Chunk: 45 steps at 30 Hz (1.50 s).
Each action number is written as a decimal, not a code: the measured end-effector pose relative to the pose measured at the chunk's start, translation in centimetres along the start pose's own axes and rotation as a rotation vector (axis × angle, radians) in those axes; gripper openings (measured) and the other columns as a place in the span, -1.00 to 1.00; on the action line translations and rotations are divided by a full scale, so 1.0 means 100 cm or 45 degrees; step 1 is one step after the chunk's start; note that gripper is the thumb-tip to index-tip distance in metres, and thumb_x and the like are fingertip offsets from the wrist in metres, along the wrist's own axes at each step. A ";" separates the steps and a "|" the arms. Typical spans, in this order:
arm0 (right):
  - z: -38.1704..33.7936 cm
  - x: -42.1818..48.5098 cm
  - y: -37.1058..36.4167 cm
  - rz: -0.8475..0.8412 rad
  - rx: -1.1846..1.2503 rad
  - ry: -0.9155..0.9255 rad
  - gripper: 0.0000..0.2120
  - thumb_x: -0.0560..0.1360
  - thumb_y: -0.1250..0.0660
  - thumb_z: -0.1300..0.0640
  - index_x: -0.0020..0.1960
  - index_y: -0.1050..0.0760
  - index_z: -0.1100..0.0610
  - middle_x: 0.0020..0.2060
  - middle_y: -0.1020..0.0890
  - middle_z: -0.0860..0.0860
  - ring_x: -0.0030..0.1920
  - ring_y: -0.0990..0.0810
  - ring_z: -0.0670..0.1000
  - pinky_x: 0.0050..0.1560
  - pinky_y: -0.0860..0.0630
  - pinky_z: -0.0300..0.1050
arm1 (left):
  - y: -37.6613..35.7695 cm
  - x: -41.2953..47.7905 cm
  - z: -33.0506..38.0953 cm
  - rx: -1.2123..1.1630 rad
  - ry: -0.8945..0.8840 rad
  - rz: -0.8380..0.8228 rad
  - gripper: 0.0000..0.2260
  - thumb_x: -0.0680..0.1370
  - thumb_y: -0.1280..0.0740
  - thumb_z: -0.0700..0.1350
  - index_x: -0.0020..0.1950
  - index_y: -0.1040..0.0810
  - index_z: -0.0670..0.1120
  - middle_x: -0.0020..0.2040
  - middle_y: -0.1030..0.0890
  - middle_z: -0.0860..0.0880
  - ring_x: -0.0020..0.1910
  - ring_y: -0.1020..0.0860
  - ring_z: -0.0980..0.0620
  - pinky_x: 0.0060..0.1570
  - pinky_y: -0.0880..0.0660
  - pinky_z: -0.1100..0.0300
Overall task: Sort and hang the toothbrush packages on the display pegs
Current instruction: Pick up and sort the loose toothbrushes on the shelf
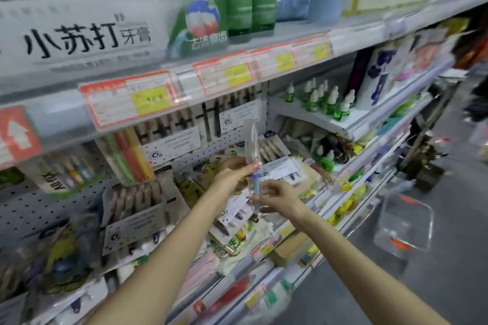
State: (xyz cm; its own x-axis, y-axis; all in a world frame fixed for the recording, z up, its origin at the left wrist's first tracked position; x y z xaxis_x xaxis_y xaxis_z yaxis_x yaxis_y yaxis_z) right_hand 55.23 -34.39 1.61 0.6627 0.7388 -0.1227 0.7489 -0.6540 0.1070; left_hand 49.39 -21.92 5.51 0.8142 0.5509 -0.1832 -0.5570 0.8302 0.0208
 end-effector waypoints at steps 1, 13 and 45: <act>0.001 0.003 0.008 0.018 0.018 -0.003 -0.78 0.45 -0.46 0.22 0.04 -0.53 0.25 -0.16 -0.68 0.11 -0.20 -0.67 0.01 -0.03 -0.61 0.08 | -0.008 0.006 0.002 -0.009 0.002 -0.005 -0.77 0.45 -0.47 -0.05 0.06 -0.64 -0.09 -0.10 -0.69 -0.04 -0.12 -0.64 0.01 -0.27 -0.53 0.35; -0.001 0.074 0.105 -0.073 -0.070 0.045 -0.70 0.45 -0.47 0.21 0.13 -0.53 0.28 -0.01 -0.65 0.27 -0.12 -0.64 0.05 -0.08 -0.62 0.00 | -0.081 0.079 0.024 -0.061 -0.119 0.083 -0.90 0.43 -0.49 -0.14 -0.06 -0.68 -0.04 -0.13 -0.72 -0.04 -0.13 -0.69 -0.01 -0.08 -0.61 0.15; -0.006 0.154 0.245 -0.315 -0.123 0.271 -0.74 0.44 -0.47 0.24 0.10 -0.55 0.22 -0.05 -0.66 0.25 -0.06 -0.65 0.11 -0.04 -0.63 0.08 | -0.205 0.138 0.058 -0.043 -0.235 0.400 -0.90 0.44 -0.47 -0.21 -0.07 -0.66 -0.07 -0.17 -0.71 0.03 -0.13 -0.68 0.06 -0.03 -0.61 0.17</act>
State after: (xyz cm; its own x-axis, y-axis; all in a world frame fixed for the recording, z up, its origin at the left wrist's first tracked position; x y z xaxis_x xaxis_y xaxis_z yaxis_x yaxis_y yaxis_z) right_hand 83.79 -38.98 2.93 0.4387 0.8972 0.0512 0.8769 -0.4399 0.1937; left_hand 72.98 -30.83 8.25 0.6167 0.7872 0.0074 -0.7872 0.6165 0.0148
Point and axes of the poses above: each hand's wrist, its own x-axis towards the middle knuckle, its own y-axis out of the back of the hand, z = x × y, the point moved 5 cm from there along x, towards the middle knuckle
